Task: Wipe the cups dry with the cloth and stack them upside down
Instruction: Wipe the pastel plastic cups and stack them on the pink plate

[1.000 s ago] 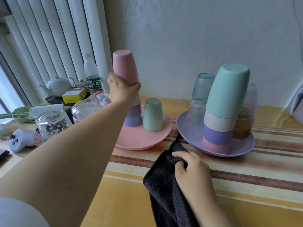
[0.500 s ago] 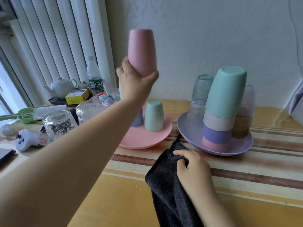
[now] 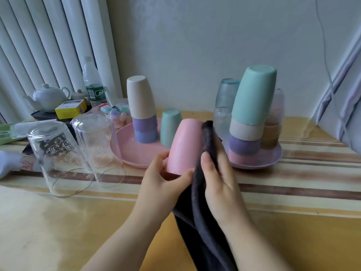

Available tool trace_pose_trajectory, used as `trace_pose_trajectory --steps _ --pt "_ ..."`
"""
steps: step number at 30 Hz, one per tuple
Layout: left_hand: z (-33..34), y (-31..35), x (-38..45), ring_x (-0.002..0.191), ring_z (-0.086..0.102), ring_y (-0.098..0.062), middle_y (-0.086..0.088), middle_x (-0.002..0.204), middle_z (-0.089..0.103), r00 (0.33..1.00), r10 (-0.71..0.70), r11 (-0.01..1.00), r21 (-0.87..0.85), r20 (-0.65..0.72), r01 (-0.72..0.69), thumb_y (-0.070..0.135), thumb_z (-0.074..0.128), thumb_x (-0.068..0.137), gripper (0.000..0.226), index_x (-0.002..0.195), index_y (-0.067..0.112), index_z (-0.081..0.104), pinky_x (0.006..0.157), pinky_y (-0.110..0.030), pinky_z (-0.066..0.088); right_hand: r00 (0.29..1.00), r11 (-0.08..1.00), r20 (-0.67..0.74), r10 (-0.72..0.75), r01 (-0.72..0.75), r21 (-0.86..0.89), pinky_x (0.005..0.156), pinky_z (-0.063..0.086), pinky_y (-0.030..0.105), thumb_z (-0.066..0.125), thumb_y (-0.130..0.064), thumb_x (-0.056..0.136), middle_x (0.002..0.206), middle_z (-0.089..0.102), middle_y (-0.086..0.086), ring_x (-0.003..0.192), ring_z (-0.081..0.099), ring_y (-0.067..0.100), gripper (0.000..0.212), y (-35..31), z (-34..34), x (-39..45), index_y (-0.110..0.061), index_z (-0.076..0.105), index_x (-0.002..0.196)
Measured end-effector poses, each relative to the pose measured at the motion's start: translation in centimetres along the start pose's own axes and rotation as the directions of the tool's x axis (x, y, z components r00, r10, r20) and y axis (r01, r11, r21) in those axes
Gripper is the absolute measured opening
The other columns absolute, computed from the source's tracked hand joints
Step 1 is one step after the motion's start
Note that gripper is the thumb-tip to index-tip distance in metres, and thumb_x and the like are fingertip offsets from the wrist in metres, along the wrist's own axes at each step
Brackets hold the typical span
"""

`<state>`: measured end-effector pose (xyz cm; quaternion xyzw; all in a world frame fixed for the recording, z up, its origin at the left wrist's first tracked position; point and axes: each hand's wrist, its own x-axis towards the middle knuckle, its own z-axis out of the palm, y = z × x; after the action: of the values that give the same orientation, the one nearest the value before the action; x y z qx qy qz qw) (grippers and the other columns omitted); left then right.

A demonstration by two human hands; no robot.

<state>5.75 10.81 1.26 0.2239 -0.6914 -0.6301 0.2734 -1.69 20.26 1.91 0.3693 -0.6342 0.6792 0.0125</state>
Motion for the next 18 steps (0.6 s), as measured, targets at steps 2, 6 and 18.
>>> trace_pose_trajectory --steps 2,6,18 --pt "-0.1 -0.1 -0.3 0.087 0.070 -0.008 0.008 0.094 0.075 0.996 0.043 0.999 0.017 0.084 -0.045 0.040 0.074 0.058 0.051 0.107 0.029 0.065 0.073 -0.029 0.053 0.995 0.981 0.072 -0.072 0.084 -0.173 0.106 0.010 0.001 0.036 -0.050 0.091 0.157 0.008 -0.012 0.140 0.005 -0.010 0.043 0.4 0.9 -0.5 -0.048 0.030 0.134" --pt "-0.4 0.0 -0.6 0.087 0.070 -0.005 0.007 0.096 0.076 0.967 0.099 0.995 -0.041 0.234 -0.092 0.015 0.071 0.069 0.042 0.110 0.023 0.068 0.069 -0.019 0.052 0.997 0.973 -0.061 -0.051 0.036 -0.227 0.105 0.009 -0.001 0.039 -0.042 0.092 0.155 0.009 -0.012 0.137 0.006 -0.013 0.045 0.4 0.7 -0.1 -0.050 0.027 0.134" --pt "-1.4 -0.6 0.5 0.089 0.069 -0.022 -0.012 0.099 0.073 0.948 0.037 0.916 -0.390 0.315 0.094 0.033 0.075 0.057 0.044 0.097 0.016 0.075 0.086 -0.036 0.056 0.959 0.948 0.027 0.283 -0.284 0.143 0.096 0.028 -0.003 0.023 -0.034 0.096 0.134 0.029 -0.029 0.111 0.033 -0.027 0.031 -0.5 -0.5 -0.1 -0.036 0.029 0.126"
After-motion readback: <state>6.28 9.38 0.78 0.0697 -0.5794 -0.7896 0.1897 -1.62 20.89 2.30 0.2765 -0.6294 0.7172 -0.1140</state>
